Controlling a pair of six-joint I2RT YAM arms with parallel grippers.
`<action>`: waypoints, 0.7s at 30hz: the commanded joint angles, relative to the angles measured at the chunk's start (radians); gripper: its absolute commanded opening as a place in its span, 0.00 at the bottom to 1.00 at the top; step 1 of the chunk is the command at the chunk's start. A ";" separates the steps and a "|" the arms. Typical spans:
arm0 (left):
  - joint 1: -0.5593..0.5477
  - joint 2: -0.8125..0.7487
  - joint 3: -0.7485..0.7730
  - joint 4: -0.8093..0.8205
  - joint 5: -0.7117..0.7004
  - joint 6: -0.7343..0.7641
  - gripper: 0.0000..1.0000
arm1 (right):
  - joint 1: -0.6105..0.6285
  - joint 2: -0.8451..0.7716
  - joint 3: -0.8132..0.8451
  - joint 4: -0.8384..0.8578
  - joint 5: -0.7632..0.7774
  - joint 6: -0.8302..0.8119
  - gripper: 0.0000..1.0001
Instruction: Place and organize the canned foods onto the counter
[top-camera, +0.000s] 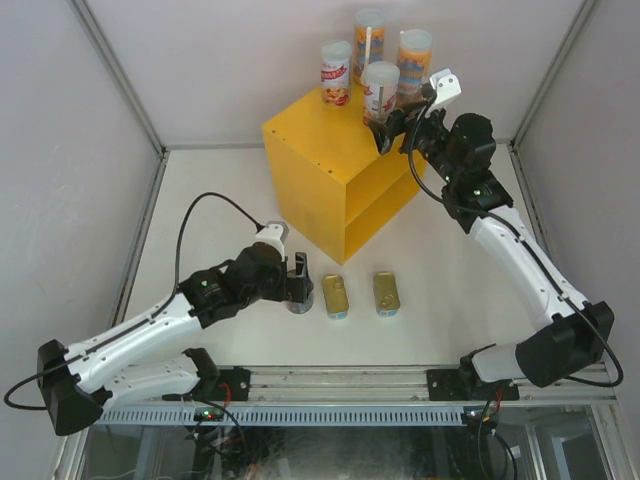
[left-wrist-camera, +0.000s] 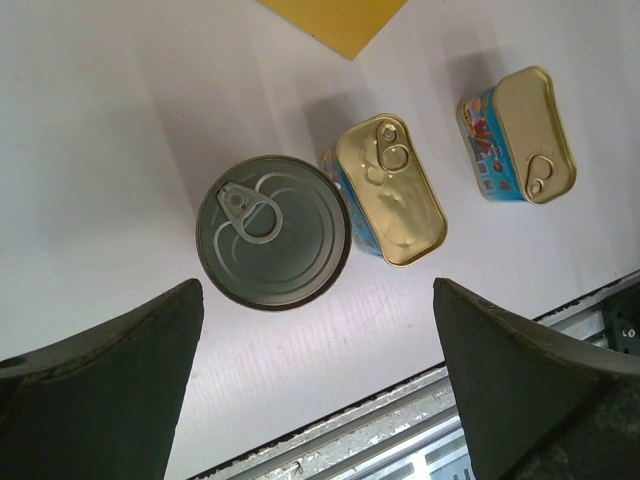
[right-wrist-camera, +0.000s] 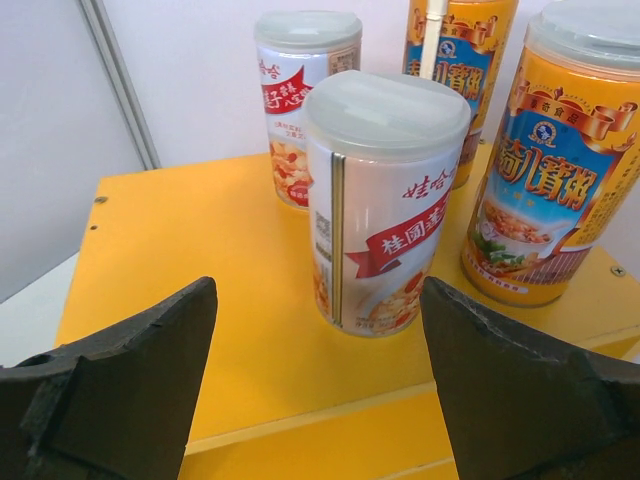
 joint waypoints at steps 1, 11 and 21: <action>-0.017 0.029 -0.015 0.003 -0.033 -0.023 1.00 | 0.029 -0.082 -0.017 0.001 0.037 -0.022 0.81; -0.030 0.126 0.008 -0.006 -0.075 -0.011 1.00 | 0.104 -0.234 -0.090 -0.044 0.120 -0.057 0.81; -0.034 0.189 0.009 0.016 -0.088 0.000 1.00 | 0.195 -0.369 -0.148 -0.082 0.201 -0.071 0.81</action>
